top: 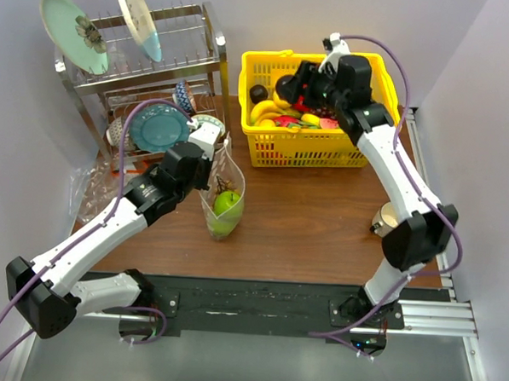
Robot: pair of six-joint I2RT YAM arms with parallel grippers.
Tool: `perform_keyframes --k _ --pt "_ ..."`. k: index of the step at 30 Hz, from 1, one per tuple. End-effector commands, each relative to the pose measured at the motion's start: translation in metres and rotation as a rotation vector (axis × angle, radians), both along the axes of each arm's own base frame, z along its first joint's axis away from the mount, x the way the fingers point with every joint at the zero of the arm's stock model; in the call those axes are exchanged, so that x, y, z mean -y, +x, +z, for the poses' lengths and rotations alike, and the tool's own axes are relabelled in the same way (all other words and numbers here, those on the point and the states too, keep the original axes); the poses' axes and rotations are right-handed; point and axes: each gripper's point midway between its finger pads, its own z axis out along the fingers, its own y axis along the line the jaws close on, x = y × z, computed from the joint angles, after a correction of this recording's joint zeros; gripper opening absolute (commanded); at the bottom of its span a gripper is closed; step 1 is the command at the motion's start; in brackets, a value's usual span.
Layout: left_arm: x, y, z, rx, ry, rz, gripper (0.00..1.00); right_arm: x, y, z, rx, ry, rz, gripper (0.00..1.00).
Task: Place the food in the zip-top bag and seal the zipper
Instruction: Place the fake fruit in the zipper food storage bag.
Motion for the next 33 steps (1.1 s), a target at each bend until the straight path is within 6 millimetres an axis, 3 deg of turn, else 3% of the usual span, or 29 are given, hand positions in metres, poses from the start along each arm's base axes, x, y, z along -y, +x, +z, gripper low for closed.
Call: perform_keyframes --k 1,2,4,8,16,22,30,33 --pt "0.009 0.007 0.031 0.058 -0.068 -0.012 0.00 -0.032 -0.061 0.014 0.036 0.055 0.174 0.58" --pt "0.010 0.006 0.031 0.049 -0.067 -0.016 0.00 -0.037 -0.074 0.004 0.024 0.040 0.201 0.58" --pt "0.013 0.005 0.035 0.047 -0.079 -0.026 0.00 -0.056 -0.102 0.002 0.030 0.027 0.268 0.58" --pt "0.016 0.004 0.037 0.045 -0.097 -0.046 0.00 -0.076 -0.159 -0.007 0.039 0.032 0.364 0.59" --pt "0.023 0.006 0.032 0.029 -0.107 -0.059 0.00 -0.097 -0.227 -0.020 0.066 0.037 0.509 0.59" --pt "0.027 0.007 0.037 0.035 -0.126 -0.068 0.00 -0.108 -0.244 -0.044 0.045 -0.031 0.573 0.59" --pt "0.032 0.007 0.046 0.031 -0.159 -0.076 0.00 -0.118 -0.229 -0.049 0.040 -0.061 0.551 0.60" --pt "0.032 0.006 0.047 0.030 -0.159 -0.077 0.00 -0.115 -0.214 -0.058 0.022 -0.101 0.477 0.69"
